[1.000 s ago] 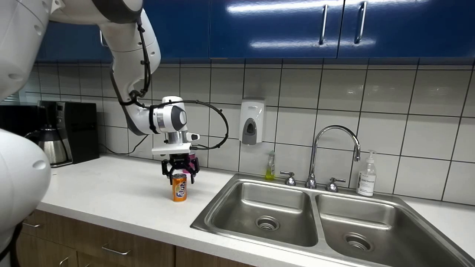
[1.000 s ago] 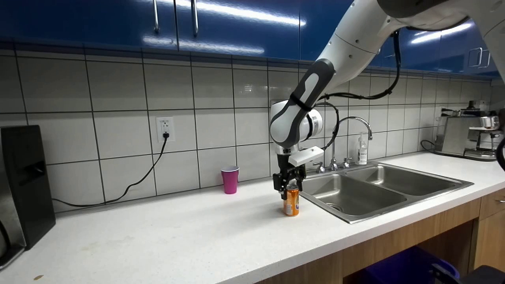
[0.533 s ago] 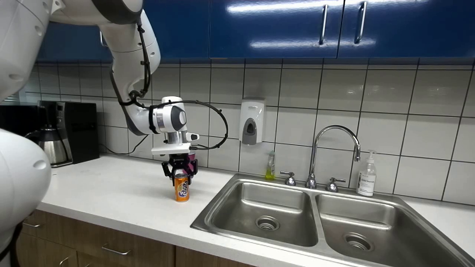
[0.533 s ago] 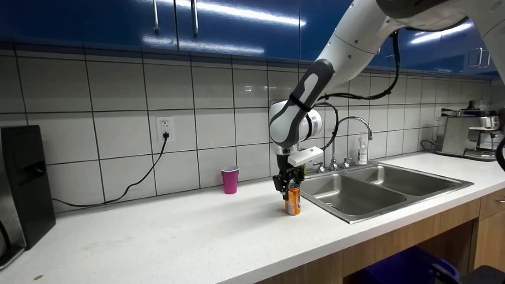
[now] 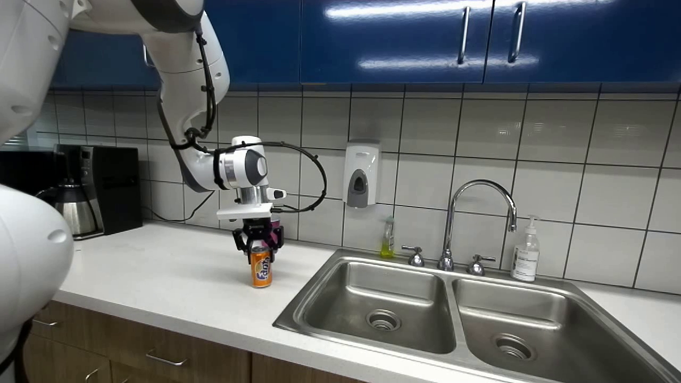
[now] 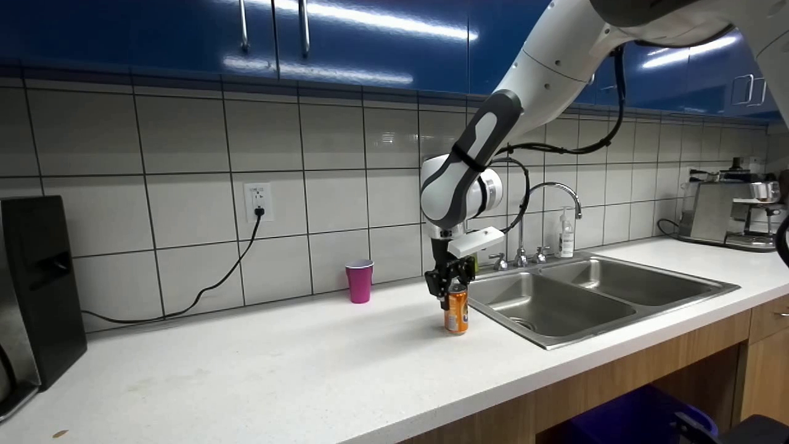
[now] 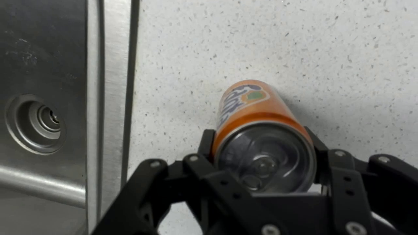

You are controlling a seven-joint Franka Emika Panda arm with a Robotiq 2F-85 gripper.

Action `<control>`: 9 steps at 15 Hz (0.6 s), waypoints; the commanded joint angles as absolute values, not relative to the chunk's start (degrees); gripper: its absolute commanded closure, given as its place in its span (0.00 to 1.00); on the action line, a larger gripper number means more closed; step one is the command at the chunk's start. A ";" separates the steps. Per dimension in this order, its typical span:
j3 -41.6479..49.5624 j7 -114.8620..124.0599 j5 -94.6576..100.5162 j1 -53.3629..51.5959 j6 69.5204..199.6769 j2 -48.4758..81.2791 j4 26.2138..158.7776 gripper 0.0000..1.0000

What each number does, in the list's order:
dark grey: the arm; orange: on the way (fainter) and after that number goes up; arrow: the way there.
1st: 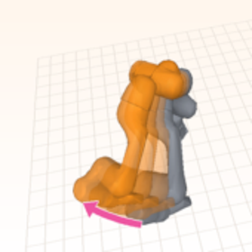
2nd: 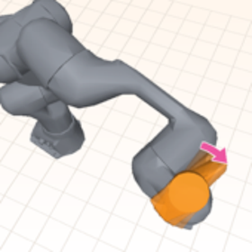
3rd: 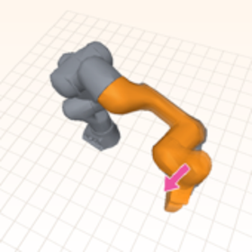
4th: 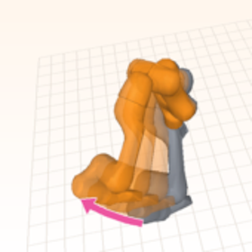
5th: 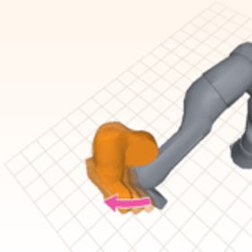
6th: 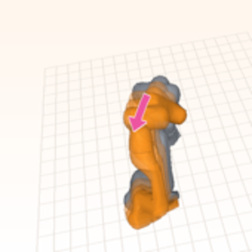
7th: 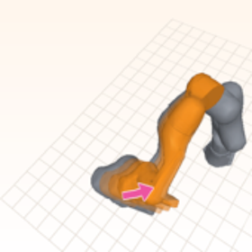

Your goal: Put the can inside the sink

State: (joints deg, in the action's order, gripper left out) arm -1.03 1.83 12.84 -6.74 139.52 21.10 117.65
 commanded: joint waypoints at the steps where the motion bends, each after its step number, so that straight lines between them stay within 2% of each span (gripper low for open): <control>1: -0.53 4.32 13.85 -7.61 136.70 17.72 117.43 0.61; 9: -0.64 6.65 14.68 -7.56 133.14 13.56 117.83 0.61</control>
